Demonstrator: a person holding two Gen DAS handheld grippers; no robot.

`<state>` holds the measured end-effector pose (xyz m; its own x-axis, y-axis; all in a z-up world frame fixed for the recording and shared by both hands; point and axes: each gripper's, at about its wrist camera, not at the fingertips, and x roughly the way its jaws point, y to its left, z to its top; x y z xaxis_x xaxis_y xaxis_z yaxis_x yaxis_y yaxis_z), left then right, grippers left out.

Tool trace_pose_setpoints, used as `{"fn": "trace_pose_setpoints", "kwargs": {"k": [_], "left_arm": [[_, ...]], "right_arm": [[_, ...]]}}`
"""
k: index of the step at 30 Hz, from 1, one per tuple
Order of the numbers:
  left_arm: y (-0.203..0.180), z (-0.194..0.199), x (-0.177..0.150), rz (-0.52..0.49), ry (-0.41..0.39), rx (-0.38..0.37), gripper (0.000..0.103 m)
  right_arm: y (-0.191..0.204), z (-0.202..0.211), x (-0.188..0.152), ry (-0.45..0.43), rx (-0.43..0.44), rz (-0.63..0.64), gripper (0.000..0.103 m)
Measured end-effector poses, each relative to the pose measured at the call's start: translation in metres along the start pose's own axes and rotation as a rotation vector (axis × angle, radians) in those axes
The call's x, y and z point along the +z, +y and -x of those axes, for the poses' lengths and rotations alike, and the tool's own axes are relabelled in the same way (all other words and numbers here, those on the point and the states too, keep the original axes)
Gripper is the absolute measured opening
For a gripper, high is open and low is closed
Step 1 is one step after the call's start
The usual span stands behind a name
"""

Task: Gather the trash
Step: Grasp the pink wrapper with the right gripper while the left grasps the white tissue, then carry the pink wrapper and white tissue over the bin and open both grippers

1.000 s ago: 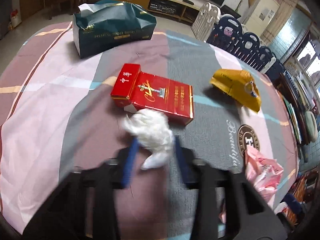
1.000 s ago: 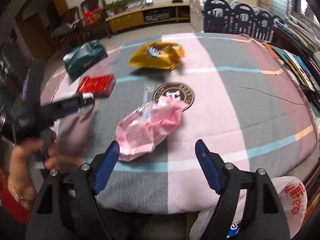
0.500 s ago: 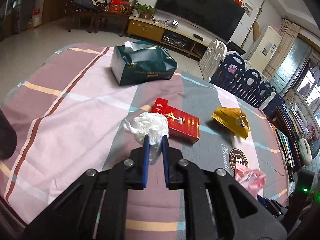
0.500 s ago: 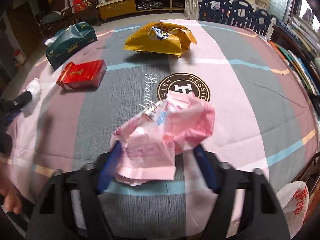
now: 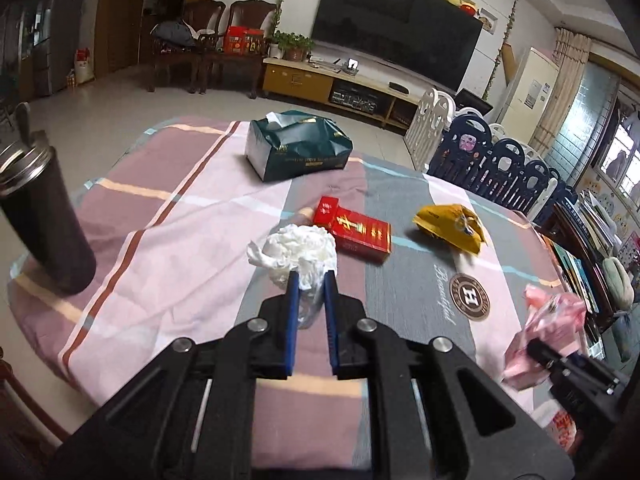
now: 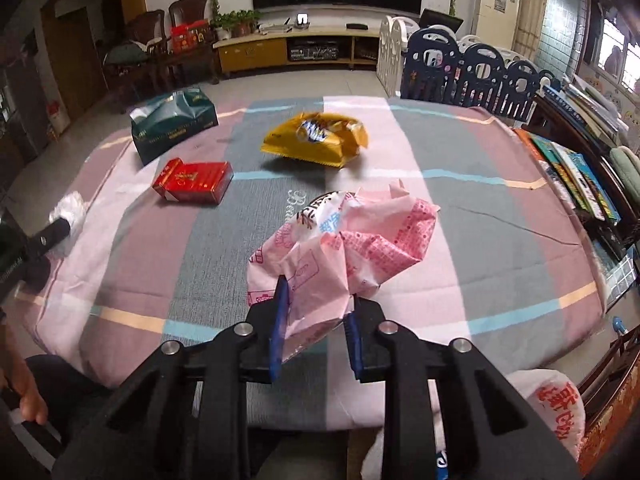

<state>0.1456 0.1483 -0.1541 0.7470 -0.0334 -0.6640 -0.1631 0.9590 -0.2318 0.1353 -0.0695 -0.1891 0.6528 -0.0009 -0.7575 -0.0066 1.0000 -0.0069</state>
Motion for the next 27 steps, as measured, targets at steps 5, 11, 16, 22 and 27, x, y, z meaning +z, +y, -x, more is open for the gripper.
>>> {"fn": "trace_pose_setpoints", "kwargs": {"k": [5, 11, 16, 22, 27], "left_arm": [[-0.020, 0.033, -0.012, -0.055, -0.004, -0.039, 0.013], [-0.041, 0.053, -0.021, -0.117, -0.012, -0.073, 0.013], [-0.029, 0.050, -0.018, -0.084, 0.001, -0.059, 0.013], [-0.007, 0.038, -0.016, -0.010, 0.042, -0.036, 0.013], [-0.008, 0.040, -0.015, -0.006, 0.046, -0.044, 0.013]], "right_arm": [[-0.017, 0.045, -0.007, -0.062, 0.012, -0.010, 0.026], [-0.024, 0.049, -0.018, -0.027, 0.010, -0.065, 0.026], [-0.010, 0.047, -0.020, -0.018, 0.024, -0.072, 0.026], [0.006, 0.041, -0.021, -0.004, 0.036, -0.048, 0.026], [0.008, 0.047, -0.018, -0.021, 0.027, -0.013, 0.026]]}}
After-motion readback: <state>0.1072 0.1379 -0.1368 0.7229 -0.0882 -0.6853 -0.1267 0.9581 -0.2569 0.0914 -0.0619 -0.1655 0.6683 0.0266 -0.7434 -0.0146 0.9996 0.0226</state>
